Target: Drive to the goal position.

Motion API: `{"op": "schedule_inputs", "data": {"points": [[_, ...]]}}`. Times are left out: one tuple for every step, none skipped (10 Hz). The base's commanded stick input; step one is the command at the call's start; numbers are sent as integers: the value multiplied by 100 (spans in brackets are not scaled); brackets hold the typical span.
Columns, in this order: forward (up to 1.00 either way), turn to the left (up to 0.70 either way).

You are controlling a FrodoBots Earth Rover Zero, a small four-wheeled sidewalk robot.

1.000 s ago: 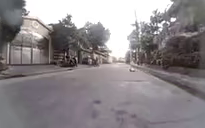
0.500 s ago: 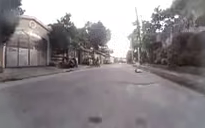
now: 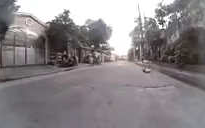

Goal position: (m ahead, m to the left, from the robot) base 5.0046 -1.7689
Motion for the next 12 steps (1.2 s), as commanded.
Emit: {"op": "schedule_inputs", "data": {"points": [[100,-5],[100,-31],[100,-40],[100,-40],[100,-40],[100,-40],[100,-39],[100,-31],[100,-22],[100,0],[100,0],[100,0]]}}
